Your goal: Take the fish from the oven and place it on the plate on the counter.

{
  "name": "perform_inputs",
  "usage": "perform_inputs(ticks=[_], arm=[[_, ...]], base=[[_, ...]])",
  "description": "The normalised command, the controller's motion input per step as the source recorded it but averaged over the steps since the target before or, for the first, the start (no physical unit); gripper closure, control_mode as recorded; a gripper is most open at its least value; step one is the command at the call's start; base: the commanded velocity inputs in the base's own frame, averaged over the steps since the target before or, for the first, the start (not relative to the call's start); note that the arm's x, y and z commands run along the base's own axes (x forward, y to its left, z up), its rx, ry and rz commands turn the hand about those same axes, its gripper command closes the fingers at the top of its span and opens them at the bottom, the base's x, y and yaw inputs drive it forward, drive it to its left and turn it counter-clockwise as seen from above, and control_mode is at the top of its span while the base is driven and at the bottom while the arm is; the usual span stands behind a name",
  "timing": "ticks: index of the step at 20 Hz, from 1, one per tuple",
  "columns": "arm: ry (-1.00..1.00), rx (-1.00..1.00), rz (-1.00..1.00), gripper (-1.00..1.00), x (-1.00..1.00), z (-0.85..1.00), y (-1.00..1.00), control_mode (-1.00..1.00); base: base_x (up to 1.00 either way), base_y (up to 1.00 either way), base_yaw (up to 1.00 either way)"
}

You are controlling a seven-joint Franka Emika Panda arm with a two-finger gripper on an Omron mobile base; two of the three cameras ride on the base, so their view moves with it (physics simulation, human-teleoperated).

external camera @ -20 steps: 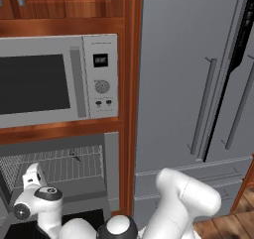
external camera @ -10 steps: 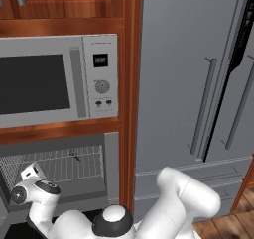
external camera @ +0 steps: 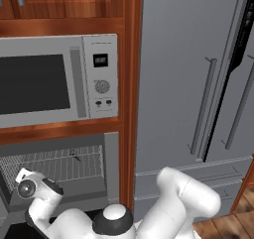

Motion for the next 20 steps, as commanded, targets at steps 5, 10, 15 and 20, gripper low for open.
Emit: perform_inputs(ticks=[5,10,15,20], arm=[[0.00,-0.22,0.38,-1.00,0.06,-0.27,-0.36,-1.00],[0.00,-0.11,0.06,-1.00,0.20,-0.41,-0.22,-1.00],[0.01,-0.08,0.00,-1.00,0.42,-0.16,0.01,-1.00],[0.10,-0.07,0.00,-1.00,0.47,-0.17,0.13,-1.00]], base=[[0.00,0.00,0.00],[0.00,0.00,0.00],[0.00,0.00,0.00],[0.00,0.00,0.00]])
